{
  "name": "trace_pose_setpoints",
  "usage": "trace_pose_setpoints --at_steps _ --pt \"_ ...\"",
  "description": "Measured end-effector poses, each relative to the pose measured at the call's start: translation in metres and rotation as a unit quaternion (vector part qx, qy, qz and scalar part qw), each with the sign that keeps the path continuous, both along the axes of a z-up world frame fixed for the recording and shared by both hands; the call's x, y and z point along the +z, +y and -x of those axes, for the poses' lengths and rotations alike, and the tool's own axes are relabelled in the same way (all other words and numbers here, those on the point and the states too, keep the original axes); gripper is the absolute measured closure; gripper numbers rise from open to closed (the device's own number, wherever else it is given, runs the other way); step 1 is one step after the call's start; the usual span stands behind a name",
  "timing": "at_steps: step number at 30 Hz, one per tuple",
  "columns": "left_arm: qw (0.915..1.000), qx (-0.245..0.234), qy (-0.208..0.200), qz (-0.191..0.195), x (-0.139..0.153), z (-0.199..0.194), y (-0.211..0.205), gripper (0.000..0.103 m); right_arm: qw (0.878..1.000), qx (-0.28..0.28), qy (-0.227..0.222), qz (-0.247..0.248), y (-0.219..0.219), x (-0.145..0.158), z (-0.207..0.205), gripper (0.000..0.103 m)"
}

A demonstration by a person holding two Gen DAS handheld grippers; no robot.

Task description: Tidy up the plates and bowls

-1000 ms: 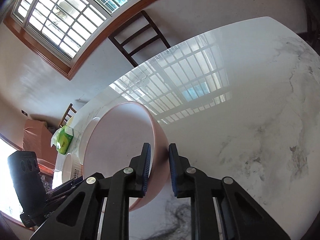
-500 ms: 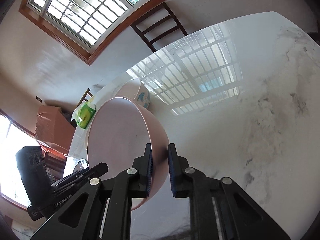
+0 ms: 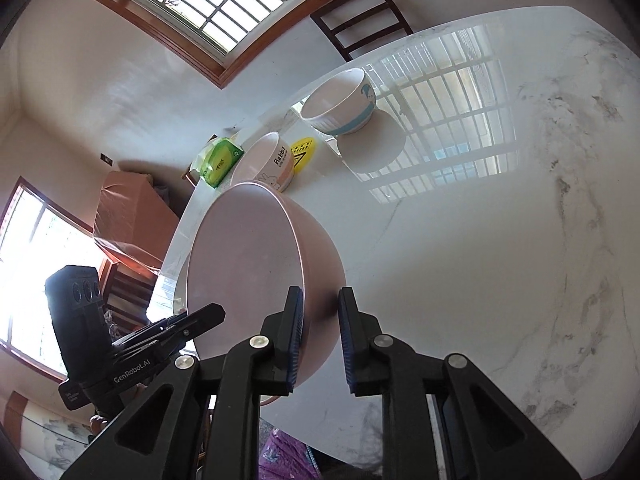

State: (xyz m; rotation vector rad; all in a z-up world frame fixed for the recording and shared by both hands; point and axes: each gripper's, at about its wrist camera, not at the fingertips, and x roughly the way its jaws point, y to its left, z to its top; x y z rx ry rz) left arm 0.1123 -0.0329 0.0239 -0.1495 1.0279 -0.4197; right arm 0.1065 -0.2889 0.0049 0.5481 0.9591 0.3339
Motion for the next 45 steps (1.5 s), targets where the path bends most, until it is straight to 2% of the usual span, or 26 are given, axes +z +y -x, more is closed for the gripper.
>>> trace_pose_setpoints --at_steps 9,20,23,25,26,34,41,45 --pt "0.9998 0.007 0.020 0.006 -0.013 -0.004 0.009 0.083 1.000 -0.005 0.019 0.003 0.006 -0.014 -0.001 0.086" --pt "0.9999 0.012 0.000 -0.009 -0.007 -0.007 0.002 0.082 1.000 -0.005 0.015 0.001 0.008 -0.017 -0.007 0.086" --pt "0.9999 0.014 -0.001 -0.006 -0.007 -0.008 0.003 0.078 1.000 -0.004 0.009 0.003 0.010 -0.018 -0.007 0.085" --pt "0.9998 0.018 -0.005 -0.007 -0.007 -0.009 0.005 0.067 1.000 -0.004 0.002 0.000 0.010 -0.017 -0.008 0.082" --pt "0.9998 0.019 -0.007 -0.008 -0.007 -0.009 0.007 0.067 1.000 -0.005 -0.002 -0.003 0.009 -0.017 -0.007 0.082" --pt "0.9994 0.029 -0.017 -0.010 -0.004 -0.003 0.015 0.064 0.998 -0.029 -0.048 -0.031 -0.003 -0.007 0.005 0.082" --pt "0.9985 0.046 -0.030 0.002 0.012 -0.006 0.032 0.061 0.998 -0.011 -0.065 0.002 0.002 0.015 0.004 0.082" --pt "0.9973 0.060 -0.042 -0.008 0.025 -0.016 0.044 0.059 0.998 0.008 -0.065 0.025 0.009 0.029 -0.007 0.082"
